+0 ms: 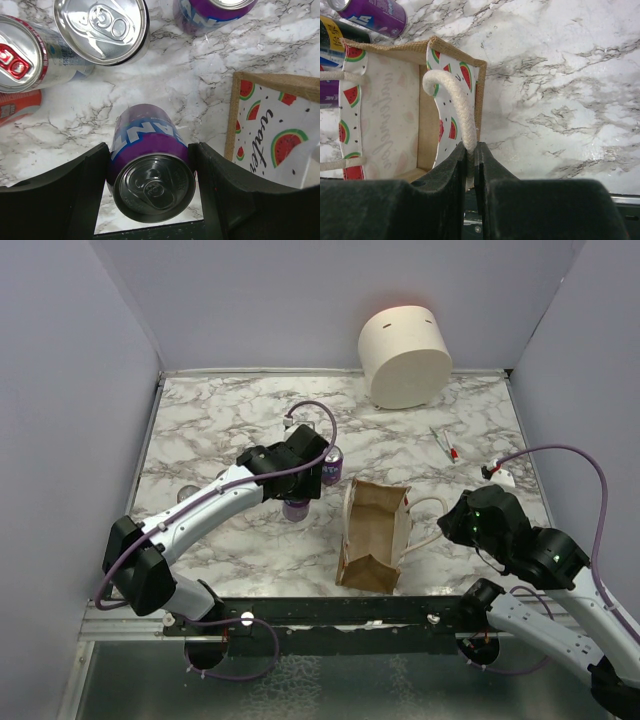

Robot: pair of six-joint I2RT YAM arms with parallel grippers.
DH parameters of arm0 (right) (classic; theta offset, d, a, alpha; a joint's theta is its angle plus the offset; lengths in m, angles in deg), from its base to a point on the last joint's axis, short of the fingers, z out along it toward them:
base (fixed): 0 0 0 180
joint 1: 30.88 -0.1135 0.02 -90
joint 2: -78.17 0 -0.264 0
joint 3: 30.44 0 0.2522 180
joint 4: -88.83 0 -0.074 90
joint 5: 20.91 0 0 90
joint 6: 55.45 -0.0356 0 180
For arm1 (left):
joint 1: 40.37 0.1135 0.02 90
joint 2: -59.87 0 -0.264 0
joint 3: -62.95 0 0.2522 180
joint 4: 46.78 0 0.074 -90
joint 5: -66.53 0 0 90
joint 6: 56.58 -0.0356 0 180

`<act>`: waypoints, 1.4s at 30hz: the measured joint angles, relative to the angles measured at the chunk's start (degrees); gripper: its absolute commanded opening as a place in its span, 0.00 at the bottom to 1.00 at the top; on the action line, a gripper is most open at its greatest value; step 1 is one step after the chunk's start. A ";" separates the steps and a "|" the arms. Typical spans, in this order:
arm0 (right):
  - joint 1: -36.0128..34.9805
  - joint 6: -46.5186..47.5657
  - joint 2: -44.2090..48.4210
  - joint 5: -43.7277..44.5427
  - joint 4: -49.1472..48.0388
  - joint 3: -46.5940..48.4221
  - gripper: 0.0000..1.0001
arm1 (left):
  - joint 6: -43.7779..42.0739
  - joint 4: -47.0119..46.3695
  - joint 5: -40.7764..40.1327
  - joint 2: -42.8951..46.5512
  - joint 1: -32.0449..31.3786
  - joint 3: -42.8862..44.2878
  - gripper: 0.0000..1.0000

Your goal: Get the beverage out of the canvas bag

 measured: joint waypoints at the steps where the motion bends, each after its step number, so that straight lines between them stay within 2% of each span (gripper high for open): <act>1: 0.00 -0.02 0.00 0.00 0.00 0.00 0.11 | 0.00 -0.92 0.46 0.00 0.39 -0.94 0.00; 15: 0.00 -0.04 0.07 0.02 0.00 0.00 0.11 | 0.02 -11.63 4.48 -1.22 3.96 -10.10 0.00; 19: 0.00 -0.04 0.04 0.04 0.00 0.00 0.11 | 0.00 -12.96 5.07 -2.10 4.31 -10.73 0.19; 32: -0.02 -1.79 -3.06 2.32 -2.75 2.10 0.11 | -0.17 -14.86 6.10 -2.27 4.57 -11.58 0.72; 38: -0.02 -0.44 -10.49 8.94 -3.50 6.67 0.11 | -0.72 -14.97 6.58 -1.46 4.61 -11.58 0.89; 42: -0.04 -1.20 -15.32 14.47 -2.89 9.11 0.11 | -1.40 -15.15 6.58 0.48 4.61 -11.39 0.95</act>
